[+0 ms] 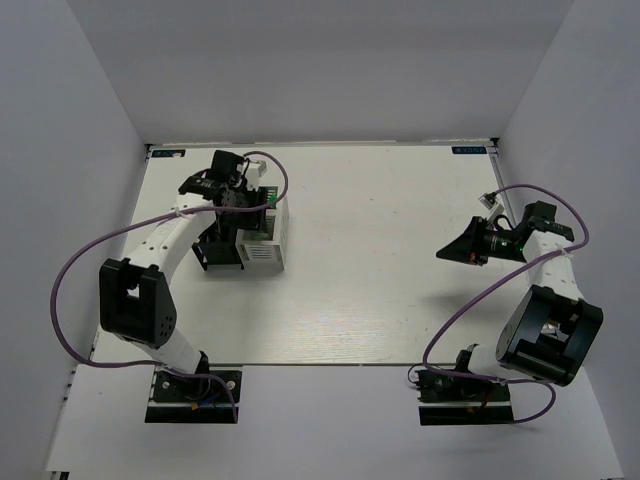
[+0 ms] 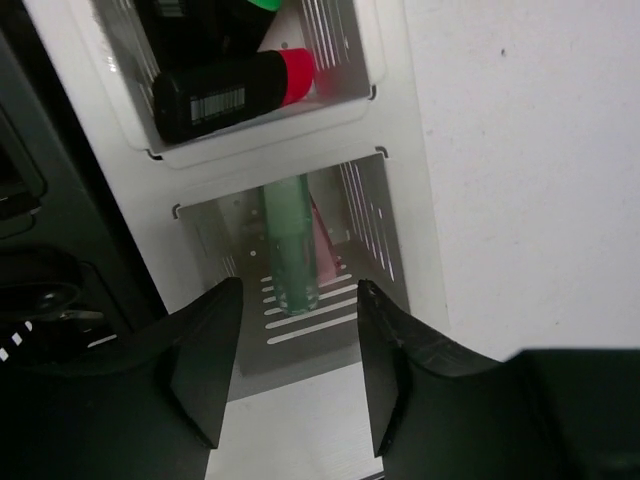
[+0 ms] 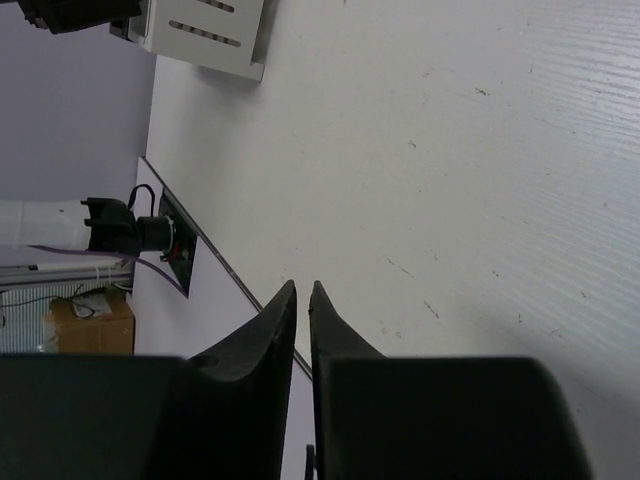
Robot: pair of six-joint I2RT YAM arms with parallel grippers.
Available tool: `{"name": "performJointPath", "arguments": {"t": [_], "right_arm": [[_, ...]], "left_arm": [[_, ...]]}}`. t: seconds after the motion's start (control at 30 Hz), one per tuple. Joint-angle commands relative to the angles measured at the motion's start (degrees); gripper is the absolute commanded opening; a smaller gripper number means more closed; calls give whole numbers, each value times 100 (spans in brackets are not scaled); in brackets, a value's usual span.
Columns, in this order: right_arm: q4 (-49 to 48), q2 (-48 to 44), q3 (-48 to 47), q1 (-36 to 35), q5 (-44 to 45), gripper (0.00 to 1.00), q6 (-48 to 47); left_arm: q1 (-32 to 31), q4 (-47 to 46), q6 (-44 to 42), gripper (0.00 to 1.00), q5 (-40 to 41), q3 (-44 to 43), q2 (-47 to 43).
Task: Sort the stationery into containers
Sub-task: Place the stationery in the storage box, then reset both arms
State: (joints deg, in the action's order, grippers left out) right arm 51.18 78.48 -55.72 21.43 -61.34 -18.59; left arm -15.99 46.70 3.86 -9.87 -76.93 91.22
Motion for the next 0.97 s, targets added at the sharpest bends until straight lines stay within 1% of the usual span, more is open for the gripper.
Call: {"name": "performJointPath", "arguments": {"t": [0.0, 0.07, 0.1, 0.13, 0.17, 0.2, 0.23, 0.3, 0.33, 0.37, 0.4, 0.43, 0.47, 0.5, 0.53, 0.57, 0.6, 0.63, 0.7, 0.77, 0.83, 0.87, 0.9, 0.93], "right_arm": [[164, 10, -237, 45, -194, 15, -162], [182, 18, -228, 54, -220, 18, -171], [199, 1, -237, 54, -220, 20, -224], [243, 1, -263, 63, -229, 20, -215], [252, 10, -272, 54, -229, 20, -224], [261, 1, -272, 45, -203, 20, -250], [296, 10, -307, 37, -177, 20, -242], [322, -8, -378, 19, 86, 21, -259], [357, -25, -413, -16, 226, 21, -311], [314, -130, -526, -42, 541, 23, -321], [18, -201, -518, -77, 1023, 23, -182], [-455, -497, -414, -173, 1724, 24, 63], [-973, -613, -378, -244, 2183, 27, 162], [-1230, -719, -343, -384, 3075, 32, 258], [-1485, -816, -282, -437, 3902, 54, 494], [-1853, -999, -298, -490, 4224, 89, 549], [-2153, -1062, -307, -604, 4488, 90, 715], [-2260, -1132, -342, -666, 5239, 90, 1012], [-2585, -1281, -412, -789, 5649, 90, 1460], [-2464, -1370, -405, -807, 5493, 90, 1761], [-2638, -1773, -212, -798, 4881, 90, 1780], [-2744, -1914, -45, -833, 4808, 90, 1762], [-2884, -2246, 287, -877, 4650, 90, 1762], [-2885, -2345, 360, -843, 4240, 90, 1788]], "left_arm": [[-36, -55, 45, 61, 257, -288, -201], [-53, -47, 62, 64, 319, -358, -227], [-71, -29, 71, 64, 310, -428, -245], [-80, -20, 71, 62, 293, -455, -315], [-115, 14, 71, 55, 275, -559, -333], [-124, -20, 97, 39, 240, -569, -463], [-159, -20, 185, 0, 48, -587, -526], [-229, -38, 378, 0, -163, -447, -824], [-456, -90, 379, 0, -252, -333, -1138], [-580, -204, 370, 11, -165, 77, -1577], [-737, -362, 353, 32, -34, 516, -1807], [-1235, -433, 396, 77, 385, 982, -2540], [-1397, -529, 466, 100, 946, 1213, -2774], [-1537, -608, 649, 100, 1265, 1911, -3011], [-1861, -627, 895, 100, 1538, 2118, -3483], [-1942, -644, 1106, 100, 2176, 2303, -3880], [-1969, -583, 1213, 100, 2365, 2722, -4040], [-2030, -444, 1362, 100, 2663, 2831, -4355], [-2014, -328, 1504, 100, 2858, 3042, -4813], [-2022, -109, 1522, 100, 2964, 3262, -5103], [-2031, 50, 1539, 100, 2991, 3341, -5193], [-2040, 67, 1530, 100, 2991, 3394, -5280], [-2014, 102, 1522, 100, 2965, 3403, -5299], [-2031, 138, 1521, 100, 2973, 3456, -5316]]}}
